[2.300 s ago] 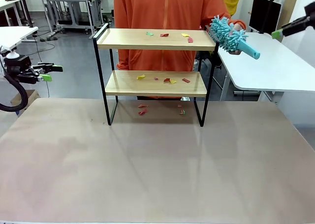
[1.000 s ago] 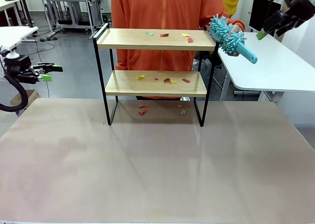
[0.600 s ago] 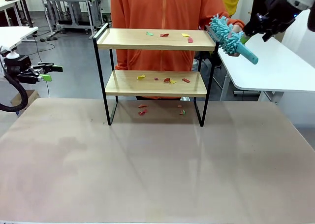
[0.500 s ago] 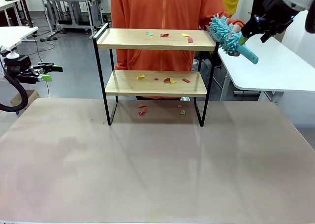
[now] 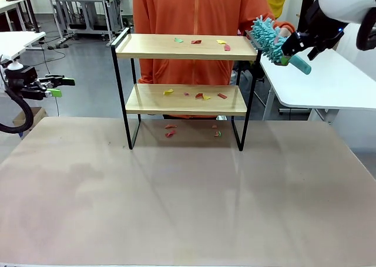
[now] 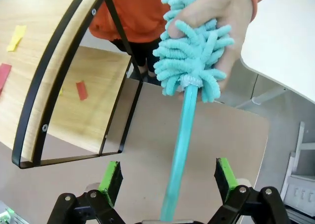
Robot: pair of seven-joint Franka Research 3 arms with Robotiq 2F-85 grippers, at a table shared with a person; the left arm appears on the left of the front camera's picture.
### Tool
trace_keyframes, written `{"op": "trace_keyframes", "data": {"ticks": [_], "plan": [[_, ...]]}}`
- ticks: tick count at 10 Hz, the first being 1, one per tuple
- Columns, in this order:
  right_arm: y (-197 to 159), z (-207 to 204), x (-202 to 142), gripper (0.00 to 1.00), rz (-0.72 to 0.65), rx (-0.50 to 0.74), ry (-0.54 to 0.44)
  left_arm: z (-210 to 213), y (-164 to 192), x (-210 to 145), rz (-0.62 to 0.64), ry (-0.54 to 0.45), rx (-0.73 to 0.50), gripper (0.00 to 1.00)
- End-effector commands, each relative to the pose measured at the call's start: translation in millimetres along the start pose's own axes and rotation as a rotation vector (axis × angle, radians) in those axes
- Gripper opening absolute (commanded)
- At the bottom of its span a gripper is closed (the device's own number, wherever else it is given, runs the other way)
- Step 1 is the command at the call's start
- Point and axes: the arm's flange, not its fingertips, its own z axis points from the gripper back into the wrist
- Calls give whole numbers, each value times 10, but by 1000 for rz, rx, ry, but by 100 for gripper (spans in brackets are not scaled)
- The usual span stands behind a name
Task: Clean the shelf.
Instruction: Pick up the Duster handed by the human.
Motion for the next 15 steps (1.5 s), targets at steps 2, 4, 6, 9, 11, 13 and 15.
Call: {"op": "trace_keyframes", "data": {"ticks": [2, 4, 6, 9, 11, 13, 15], "plan": [[-33, 63, -83, 100, -36, -34, 19, -9, -12, 21, -1, 3, -5, 100], [-66, 80, -96, 91, -44, -35, 19, -9, -12, 21, -1, 3, -5, 100], [-65, 37, -74, 31, -56, -26, 32, -9, -12, 21, -1, 3, -5, 100], [-73, -91, -43, 0, -59, -26, 53, -9, -12, 21, -1, 3, -5, 100], [-72, -105, -43, 3, -64, -28, 47, -9, -12, 21, -1, 3, -5, 100], [-54, -80, -31, 0, -65, -41, 31, -9, -12, 21, -1, 3, -5, 100], [-54, -89, -34, 0, -69, -53, 32, -9, -12, 21, -1, 3, -5, 100]]}}
